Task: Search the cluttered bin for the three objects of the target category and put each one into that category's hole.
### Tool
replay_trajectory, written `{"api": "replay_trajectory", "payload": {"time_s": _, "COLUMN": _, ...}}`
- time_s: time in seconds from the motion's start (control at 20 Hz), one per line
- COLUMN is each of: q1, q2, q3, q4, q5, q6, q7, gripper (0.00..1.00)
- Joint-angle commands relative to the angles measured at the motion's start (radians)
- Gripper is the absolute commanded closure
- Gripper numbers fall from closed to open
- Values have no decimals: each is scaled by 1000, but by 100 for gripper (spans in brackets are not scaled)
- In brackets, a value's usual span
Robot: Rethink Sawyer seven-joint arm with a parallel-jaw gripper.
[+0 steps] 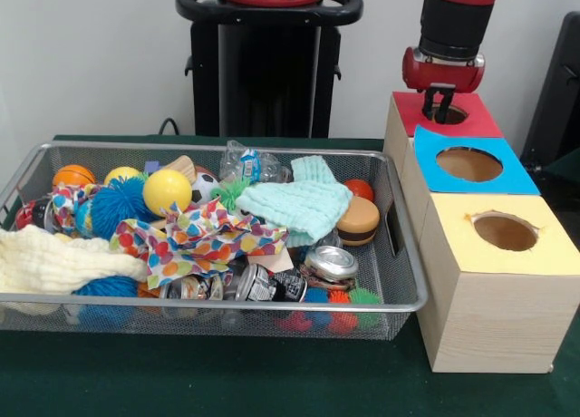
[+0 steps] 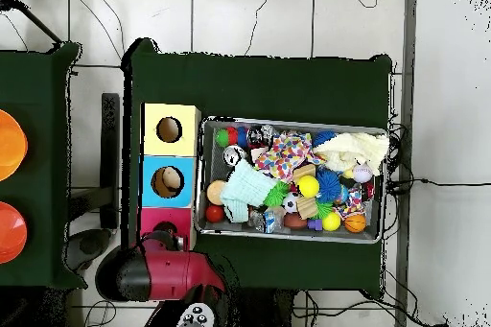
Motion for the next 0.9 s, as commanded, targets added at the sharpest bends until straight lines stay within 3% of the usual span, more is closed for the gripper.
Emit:
{"api": "replay_trajectory", "payload": {"time_s": 0.05, "q1": -30, "q2": 21, "q3": 74, "q4": 42, "q5": 0, "q6": -96, "q7": 212, "gripper": 100}}
{"api": "replay_trajectory", "payload": {"time_s": 0.8, "q1": -16, "q2": 16, "q3": 63, "q4": 36, "q5": 9, "q6": -66, "q7": 211, "gripper": 100}}
{"api": "replay_trajectory", "payload": {"time_s": 0.85, "q1": -20, "q2": 14, "q3": 67, "q4": 41, "q5": 6, "q6": -72, "q7": 211, "gripper": 0}}
{"api": "replay_trajectory", "payload": {"time_s": 0.9, "q1": -20, "q2": 13, "q3": 67, "q4": 42, "q5": 7, "q6": -69, "q7": 211, "gripper": 0}}
